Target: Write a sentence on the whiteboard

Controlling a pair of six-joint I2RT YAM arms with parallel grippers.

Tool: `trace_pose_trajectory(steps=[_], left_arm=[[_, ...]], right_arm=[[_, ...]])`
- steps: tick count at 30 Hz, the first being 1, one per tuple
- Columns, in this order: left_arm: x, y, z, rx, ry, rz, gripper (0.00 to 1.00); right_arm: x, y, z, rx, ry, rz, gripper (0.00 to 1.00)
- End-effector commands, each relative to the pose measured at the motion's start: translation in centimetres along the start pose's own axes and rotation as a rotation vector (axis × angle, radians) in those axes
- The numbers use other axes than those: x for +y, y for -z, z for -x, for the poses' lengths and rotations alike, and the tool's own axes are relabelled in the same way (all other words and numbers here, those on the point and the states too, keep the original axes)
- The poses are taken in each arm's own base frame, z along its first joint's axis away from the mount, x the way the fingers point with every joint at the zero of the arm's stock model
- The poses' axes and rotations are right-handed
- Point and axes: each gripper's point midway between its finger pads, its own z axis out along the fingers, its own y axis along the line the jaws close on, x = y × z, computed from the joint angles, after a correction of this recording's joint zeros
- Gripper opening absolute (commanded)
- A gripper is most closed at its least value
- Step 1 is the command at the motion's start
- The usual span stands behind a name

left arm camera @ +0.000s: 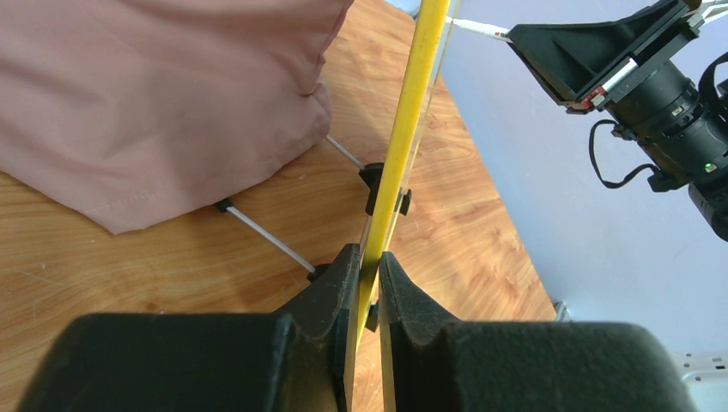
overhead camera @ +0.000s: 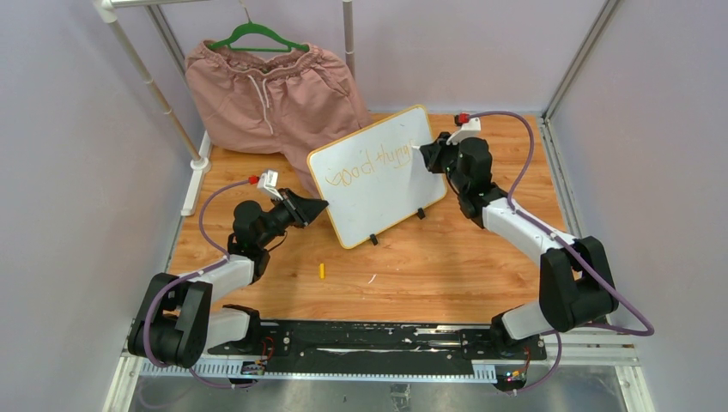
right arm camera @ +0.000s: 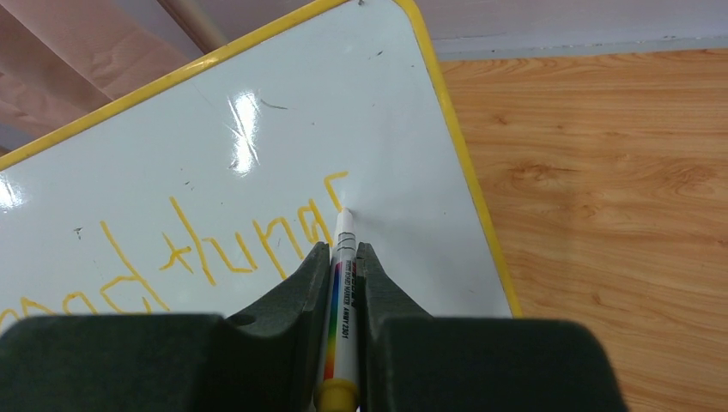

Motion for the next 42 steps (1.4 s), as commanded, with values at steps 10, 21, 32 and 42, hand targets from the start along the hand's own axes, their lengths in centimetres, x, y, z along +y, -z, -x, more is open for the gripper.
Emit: trace_pose_trajectory(steps=[10,21,32,42], left_arm=[[-1.0,-0.1,0.9,-0.028,-0.031,-0.034,0.16],[-1.0,0.0,0.9,-0.028,-0.029,-0.034,0.16],[-1.1,0.0,0.7,-0.027,-0.033,-0.037,0.16],[-1.1,0.0,0.6,-0.026,-0.034,-0.036,0.16]], right_arm=[[-2.2,0.6,-0.6,0.022,-0.007,-0.067,0.0],[-2.4,1.2,-2.2,0.058,-0.021,-0.066,0.0],[0.6,1.2,-2.0,0.06,-0.02,0.015,0.0],[1.6,2.2,-0.5,0.021,-0.03,0.023,0.0]])
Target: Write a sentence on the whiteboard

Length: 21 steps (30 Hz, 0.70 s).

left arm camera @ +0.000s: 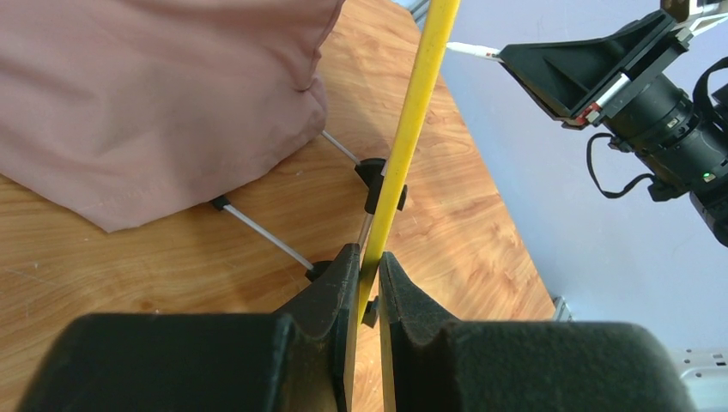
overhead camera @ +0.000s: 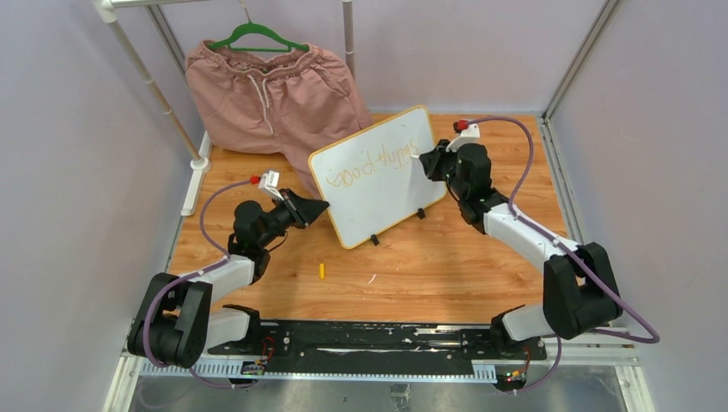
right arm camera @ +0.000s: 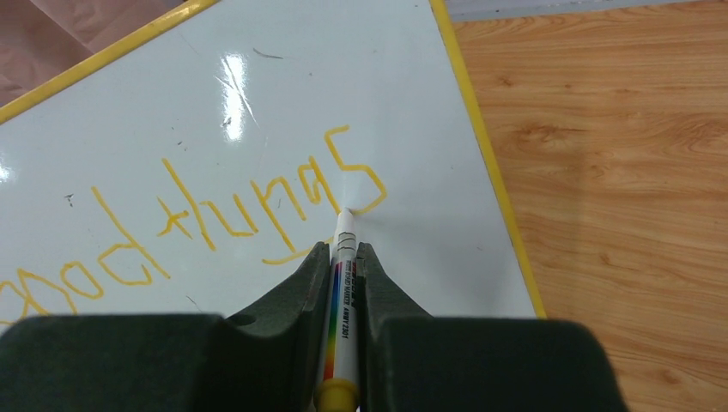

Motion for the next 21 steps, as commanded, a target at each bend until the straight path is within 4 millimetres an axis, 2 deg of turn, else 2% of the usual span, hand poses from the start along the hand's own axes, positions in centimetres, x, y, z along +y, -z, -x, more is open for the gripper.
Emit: trace_pose_trajectory(steps=[1,4,9,17,21], left_arm=[[-1.0,0.0,0.9,-0.034,-0.035,-0.032,0.16],[-0.9,0.0,0.9,-0.033,-0.034,-0.031,0.16],[-0.9,0.0,0.8,-0.032,-0.035,-0.029,0.16],[-0.9,0.0,0.8,-0.033,-0.035,-0.029,0.16],[-0.9,0.1,0.8,-0.034,-0.035,-0.029,0.16]], right_arm=[[1.1,1.5,1.9,-0.052,-0.006,0.01,0.0],[1.8,2.5,4.0,-0.101,0.004,0.032,0.0],[4.3,3.1,5.7,-0.135,0.017,0.13,0.0],[8.4,2.2,4.9,-0.118,0.057,0.249,0.0],[9.4,1.5,4.8,-0.117,0.061,0.263,0.0]])
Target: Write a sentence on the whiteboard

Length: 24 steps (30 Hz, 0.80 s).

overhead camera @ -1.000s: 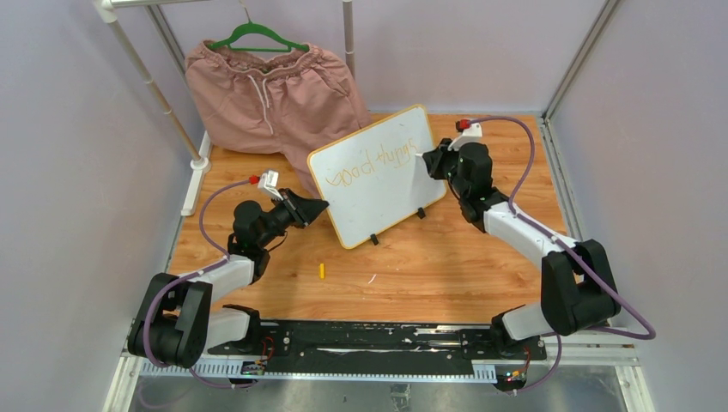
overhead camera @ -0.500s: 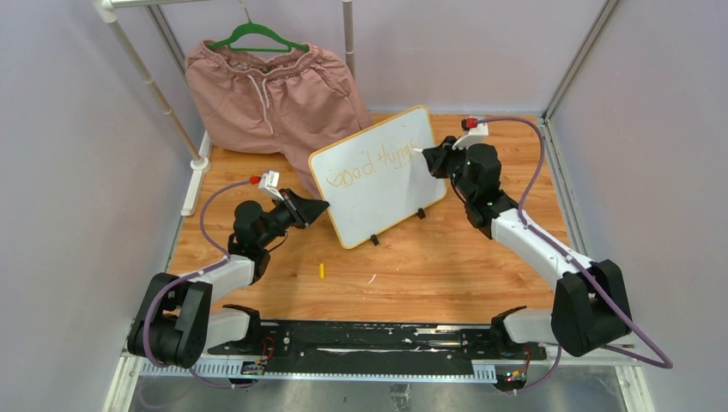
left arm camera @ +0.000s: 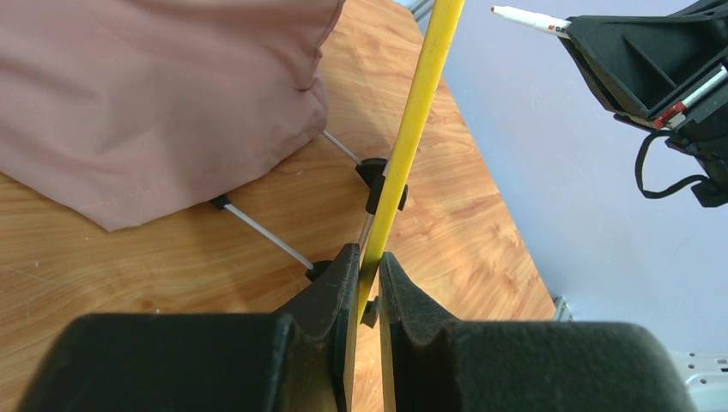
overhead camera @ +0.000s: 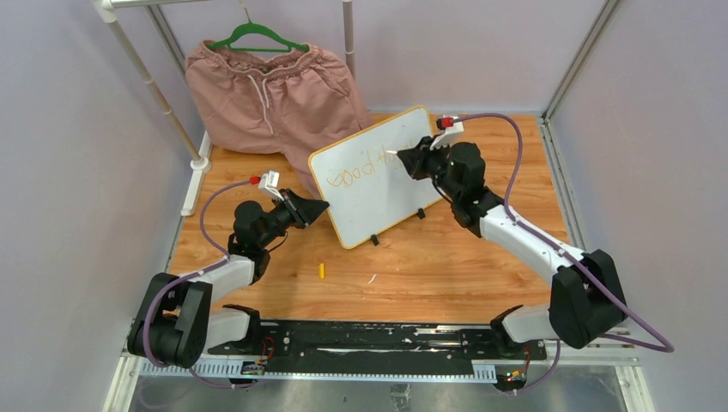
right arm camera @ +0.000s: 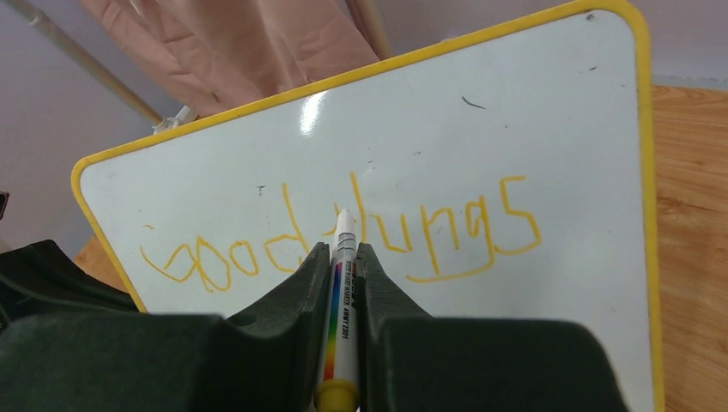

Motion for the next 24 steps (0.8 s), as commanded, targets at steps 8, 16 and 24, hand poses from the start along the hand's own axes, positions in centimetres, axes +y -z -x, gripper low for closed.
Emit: trace_pose_trajectory(steps=[8,16,24], left_arm=[[-1.1,0.1,0.9,-0.037,-0.038,-0.034,0.16],[-1.1,0.0,0.9,-0.035,-0.036,-0.034,0.16],[-1.0,0.0,0.9,-0.033,-0.035,-0.034,0.16]], right_arm=[[0.4,-1.5,2.3,-0.064,0.045,-0.027,0.0],[-1.0,-1.6,1.9,-0.055,0.046,-0.078,0.0],[-1.3,-2.0,1.8,-0.059,0.041,-0.082,0.0]])
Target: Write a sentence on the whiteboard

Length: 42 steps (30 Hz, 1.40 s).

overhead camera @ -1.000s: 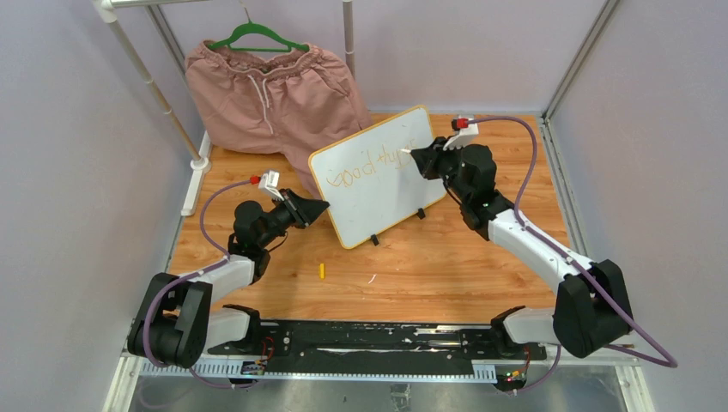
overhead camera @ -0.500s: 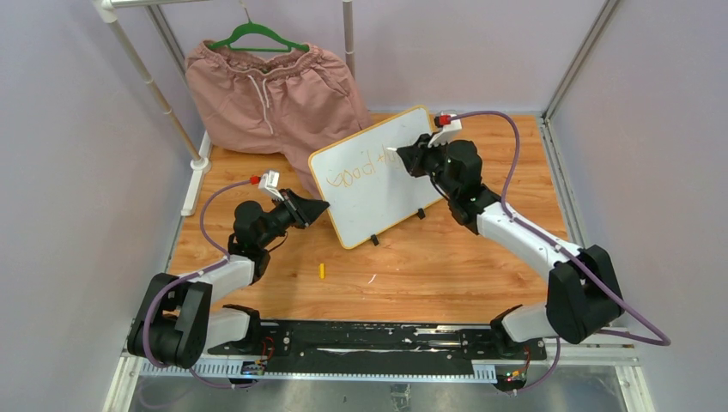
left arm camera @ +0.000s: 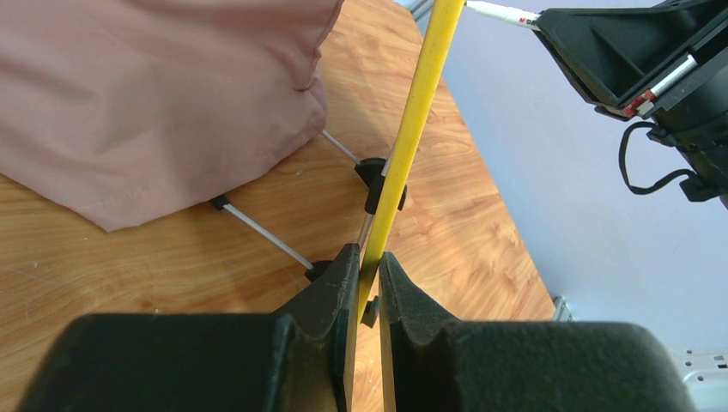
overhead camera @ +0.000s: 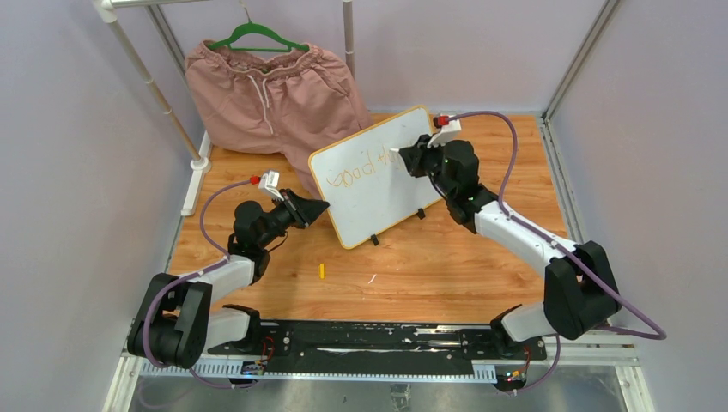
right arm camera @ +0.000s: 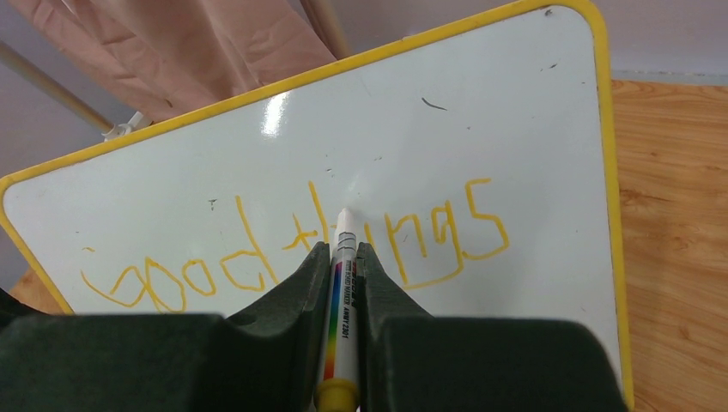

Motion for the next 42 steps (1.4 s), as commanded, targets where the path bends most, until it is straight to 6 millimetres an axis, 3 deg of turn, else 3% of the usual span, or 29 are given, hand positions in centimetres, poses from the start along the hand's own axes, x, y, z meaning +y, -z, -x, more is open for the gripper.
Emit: trace_pose_trajectory(steps=[1,9,16,28,42], left_arm=[[-1.0,0.0,0.9,-0.033,-0.035,-0.034,0.16],[-1.0,0.0,0.9,-0.032,-0.034,-0.034,0.16],[-1.0,0.0,0.9,-0.034,-0.037,-0.035,0.16],[-1.0,0.0,0.8,-0.031,-0.034,-0.033,0.16],[-0.9,0.0,0.8,-0.031,-0.033,-0.032,0.16]], right_arm=[[-0.2,-0.7,2.2,-0.061,0.006,-0.011,0.0],[-1.1,-0.8,2.7,-0.096,-0.003,-0.057,0.0],[-1.5,-1.2,1.8,-0.075,-0.012,-0.06,0.0],[-0.4,-1.3,1.3,-0.052,-0.025,0.001,0.0],[-0.4,-1.2,0.6,-0.03,-0.027,-0.004,0.0]])
